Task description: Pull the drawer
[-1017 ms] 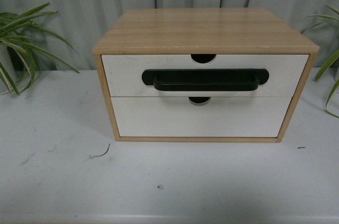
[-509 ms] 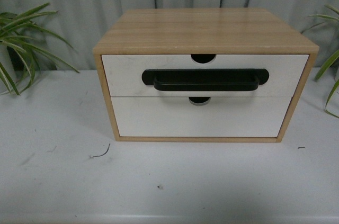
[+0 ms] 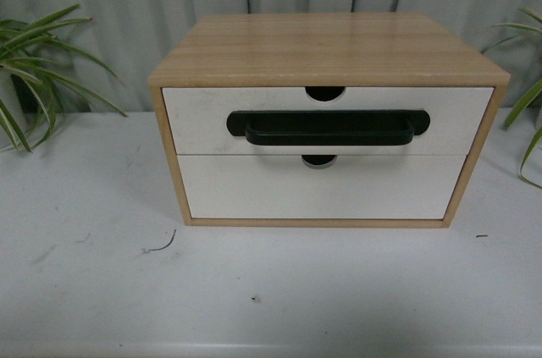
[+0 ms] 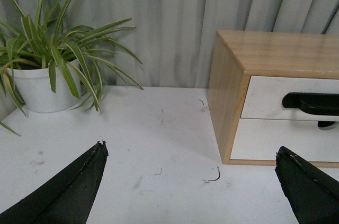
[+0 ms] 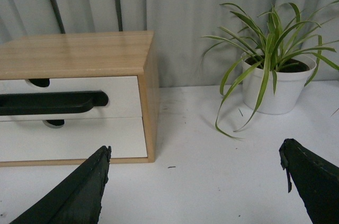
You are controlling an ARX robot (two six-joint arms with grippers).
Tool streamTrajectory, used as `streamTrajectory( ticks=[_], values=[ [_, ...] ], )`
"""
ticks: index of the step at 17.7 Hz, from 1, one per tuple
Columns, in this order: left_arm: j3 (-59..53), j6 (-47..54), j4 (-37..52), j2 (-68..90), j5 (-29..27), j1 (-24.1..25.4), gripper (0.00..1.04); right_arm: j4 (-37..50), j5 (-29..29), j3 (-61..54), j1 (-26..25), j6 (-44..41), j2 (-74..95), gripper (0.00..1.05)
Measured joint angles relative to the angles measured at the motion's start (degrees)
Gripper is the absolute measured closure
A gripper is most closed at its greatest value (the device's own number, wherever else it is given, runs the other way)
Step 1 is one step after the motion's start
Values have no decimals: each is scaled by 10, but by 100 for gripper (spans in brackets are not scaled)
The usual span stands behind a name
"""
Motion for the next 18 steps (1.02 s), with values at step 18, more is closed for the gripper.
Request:
streamTrajectory(
  ticks=[18],
  values=[
    [405, -132, 148, 715, -135, -43, 7, 388, -69, 374, 42, -44, 818, 6]
  ],
)
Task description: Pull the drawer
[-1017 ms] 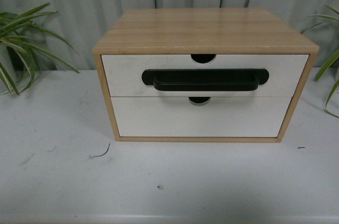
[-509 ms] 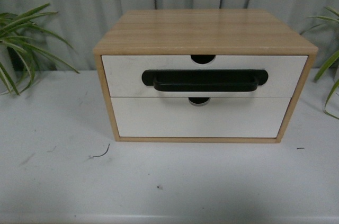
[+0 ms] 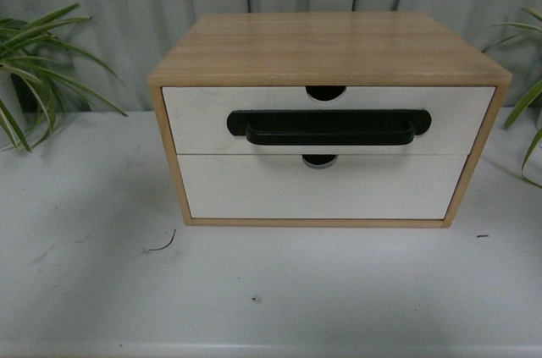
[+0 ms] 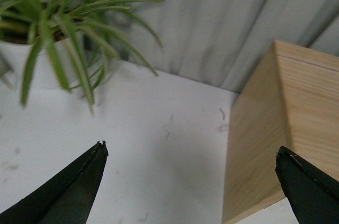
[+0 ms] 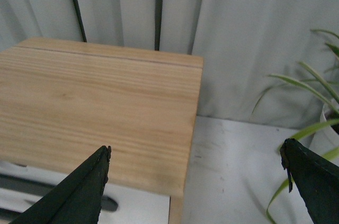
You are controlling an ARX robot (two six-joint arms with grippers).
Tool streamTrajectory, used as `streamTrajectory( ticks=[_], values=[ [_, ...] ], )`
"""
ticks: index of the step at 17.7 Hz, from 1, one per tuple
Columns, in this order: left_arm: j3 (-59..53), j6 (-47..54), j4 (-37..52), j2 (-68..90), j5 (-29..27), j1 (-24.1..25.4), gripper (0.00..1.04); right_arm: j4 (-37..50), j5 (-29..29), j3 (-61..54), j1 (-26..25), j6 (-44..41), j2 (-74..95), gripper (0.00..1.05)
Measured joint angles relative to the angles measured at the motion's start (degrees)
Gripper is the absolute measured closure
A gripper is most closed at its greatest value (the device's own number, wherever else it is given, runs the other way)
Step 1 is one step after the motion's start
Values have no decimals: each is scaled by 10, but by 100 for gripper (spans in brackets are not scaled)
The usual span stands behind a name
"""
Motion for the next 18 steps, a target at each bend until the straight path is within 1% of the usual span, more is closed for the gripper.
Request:
streamTrajectory(
  ticks=[1, 2, 4, 5, 6, 9, 10, 11, 12, 13, 14, 18],
  values=[
    [37, 24, 5, 40, 26, -17, 7, -2, -7, 31, 8, -26, 22, 6],
    [61, 51, 6, 67, 58, -33, 7, -11, -32, 59, 16, -65, 32, 6],
    [107, 152, -40, 106, 146, -74, 7, -51, -112, 97, 26, -177, 47, 6],
    [127, 208, -68, 119, 187, -87, 7, -77, -146, 110, 26, -232, 59, 6],
    [158, 274, -113, 136, 227, -102, 7, -113, -181, 130, 25, -305, 78, 6],
    [245, 438, -251, 172, 298, -136, 7, -254, -268, 189, 17, -505, 104, 6],
    [278, 491, -311, 183, 318, -149, 7, -303, -278, 214, 17, -581, 111, 6],
    [304, 533, -360, 195, 325, -163, 7, -363, -281, 238, 15, -666, 122, 6],
    [324, 567, -407, 209, 331, -175, 7, -415, -278, 255, 14, -730, 135, 6],
    [337, 596, -437, 229, 330, -189, 7, -457, -268, 265, 14, -800, 147, 6],
    [344, 612, -447, 248, 327, -199, 7, -493, -259, 267, 15, -861, 158, 6],
    [359, 638, -441, 287, 313, -218, 7, -533, -248, 268, 33, -929, 163, 6]
  ],
)
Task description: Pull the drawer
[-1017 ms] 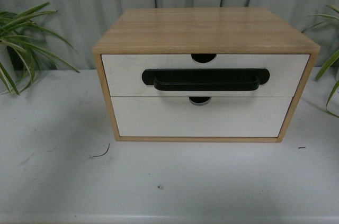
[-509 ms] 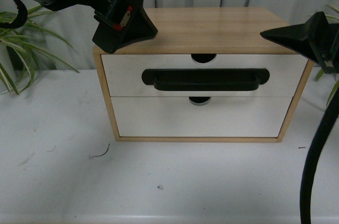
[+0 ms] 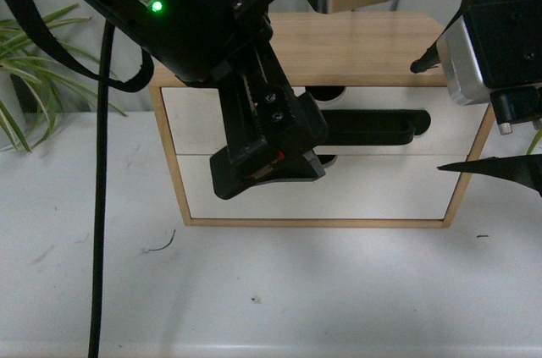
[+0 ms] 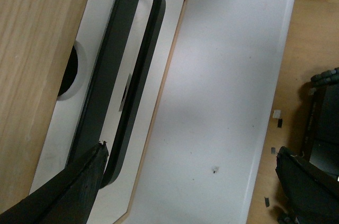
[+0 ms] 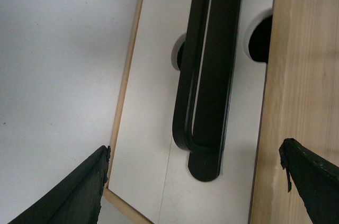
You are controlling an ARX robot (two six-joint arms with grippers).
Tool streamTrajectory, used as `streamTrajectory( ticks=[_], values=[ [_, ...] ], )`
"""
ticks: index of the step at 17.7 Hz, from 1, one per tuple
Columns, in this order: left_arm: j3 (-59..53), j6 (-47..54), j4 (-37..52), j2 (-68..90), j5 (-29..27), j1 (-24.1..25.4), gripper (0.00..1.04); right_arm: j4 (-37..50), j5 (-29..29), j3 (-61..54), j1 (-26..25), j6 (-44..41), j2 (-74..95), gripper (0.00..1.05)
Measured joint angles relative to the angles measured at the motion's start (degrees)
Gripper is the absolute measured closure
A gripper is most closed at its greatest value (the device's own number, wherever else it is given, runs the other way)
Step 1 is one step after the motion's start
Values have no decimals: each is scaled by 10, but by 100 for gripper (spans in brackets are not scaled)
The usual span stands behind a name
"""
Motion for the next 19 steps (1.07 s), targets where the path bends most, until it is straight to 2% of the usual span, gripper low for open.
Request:
streamTrajectory(
  ticks=[4, 7, 19],
  values=[
    [23, 1, 17, 29, 2, -5, 7, -32, 20, 4, 15, -19, 29, 6],
    [31, -2, 29, 49, 2, -5, 7, -24, 44, 13, 17, -16, 53, 6],
    [37, -1, 44, 92, -5, -3, 7, -54, 54, 63, 42, 34, 89, 6]
  ],
)
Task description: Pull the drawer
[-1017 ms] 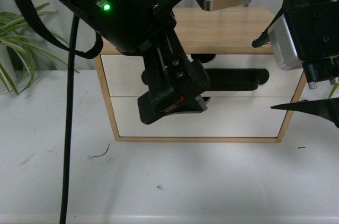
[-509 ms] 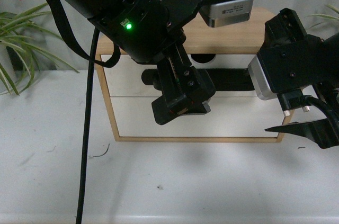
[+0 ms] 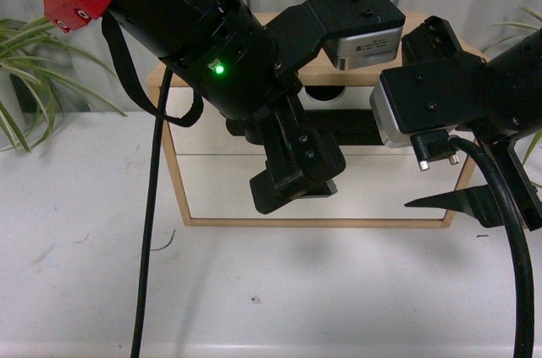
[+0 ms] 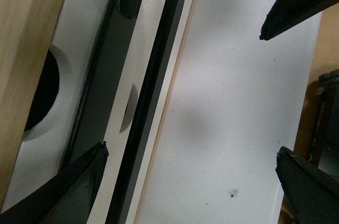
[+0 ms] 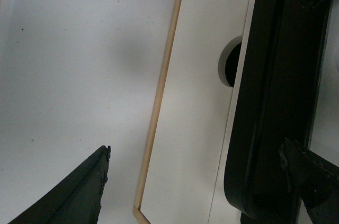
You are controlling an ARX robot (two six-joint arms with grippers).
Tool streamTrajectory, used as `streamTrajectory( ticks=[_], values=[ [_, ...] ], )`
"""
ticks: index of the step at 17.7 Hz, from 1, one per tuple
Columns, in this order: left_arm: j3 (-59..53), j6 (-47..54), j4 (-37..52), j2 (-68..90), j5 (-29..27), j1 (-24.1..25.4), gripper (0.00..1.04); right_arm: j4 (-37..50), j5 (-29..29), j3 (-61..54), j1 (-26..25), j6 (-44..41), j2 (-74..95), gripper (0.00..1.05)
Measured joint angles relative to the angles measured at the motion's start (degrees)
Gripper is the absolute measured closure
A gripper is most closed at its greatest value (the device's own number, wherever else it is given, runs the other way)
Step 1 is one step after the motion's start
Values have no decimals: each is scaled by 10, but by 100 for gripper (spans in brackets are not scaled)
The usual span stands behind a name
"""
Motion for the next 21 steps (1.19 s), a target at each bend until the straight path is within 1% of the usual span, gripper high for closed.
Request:
streamTrajectory(
  ticks=[5, 14, 21],
  values=[
    [0, 2, 6, 15, -3, -1, 7, 18, 1, -2, 11, 7, 14, 6],
    [-5, 3, 22, 36, 2, -12, 7, 69, 3, -32, 14, 9, 40, 6],
    [-7, 5, 39, 49, 2, -17, 7, 69, 5, -32, 14, 8, 41, 6]
  ],
)
